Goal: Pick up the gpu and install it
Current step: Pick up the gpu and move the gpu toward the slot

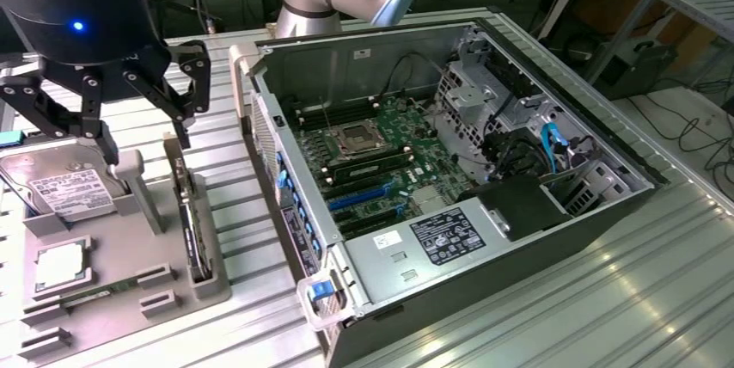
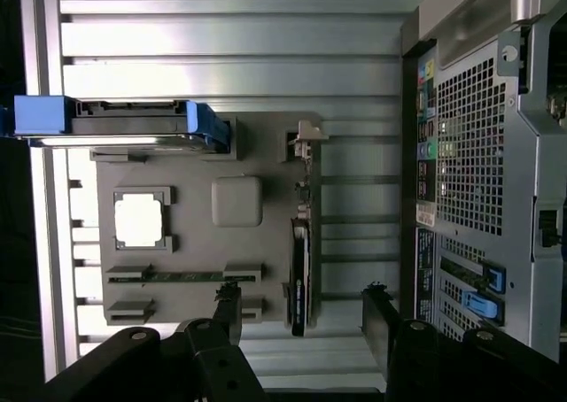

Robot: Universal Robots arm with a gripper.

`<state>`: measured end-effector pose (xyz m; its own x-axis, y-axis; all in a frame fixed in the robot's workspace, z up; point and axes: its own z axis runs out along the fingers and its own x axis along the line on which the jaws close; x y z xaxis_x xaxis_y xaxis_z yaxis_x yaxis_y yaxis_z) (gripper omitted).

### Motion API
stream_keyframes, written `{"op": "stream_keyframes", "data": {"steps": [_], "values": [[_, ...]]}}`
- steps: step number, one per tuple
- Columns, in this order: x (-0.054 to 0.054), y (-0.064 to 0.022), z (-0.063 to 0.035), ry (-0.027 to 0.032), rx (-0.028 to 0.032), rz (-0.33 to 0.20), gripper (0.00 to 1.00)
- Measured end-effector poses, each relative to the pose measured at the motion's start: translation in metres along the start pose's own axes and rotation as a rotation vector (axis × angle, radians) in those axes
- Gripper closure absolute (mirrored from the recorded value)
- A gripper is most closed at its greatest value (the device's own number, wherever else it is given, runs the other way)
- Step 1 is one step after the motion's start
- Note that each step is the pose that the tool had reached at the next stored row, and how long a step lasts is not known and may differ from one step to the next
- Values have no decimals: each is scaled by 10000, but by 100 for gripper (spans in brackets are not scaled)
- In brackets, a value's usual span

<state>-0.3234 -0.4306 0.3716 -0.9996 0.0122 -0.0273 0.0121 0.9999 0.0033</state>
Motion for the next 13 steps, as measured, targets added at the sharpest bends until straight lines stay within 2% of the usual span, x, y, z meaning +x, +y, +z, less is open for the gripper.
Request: {"op": "stream_keyframes", "data": {"steps": [8, 13], "values": [[1, 0, 71, 0, 0, 0, 34], [-8, -10, 130, 73, 3, -1, 34]]}}
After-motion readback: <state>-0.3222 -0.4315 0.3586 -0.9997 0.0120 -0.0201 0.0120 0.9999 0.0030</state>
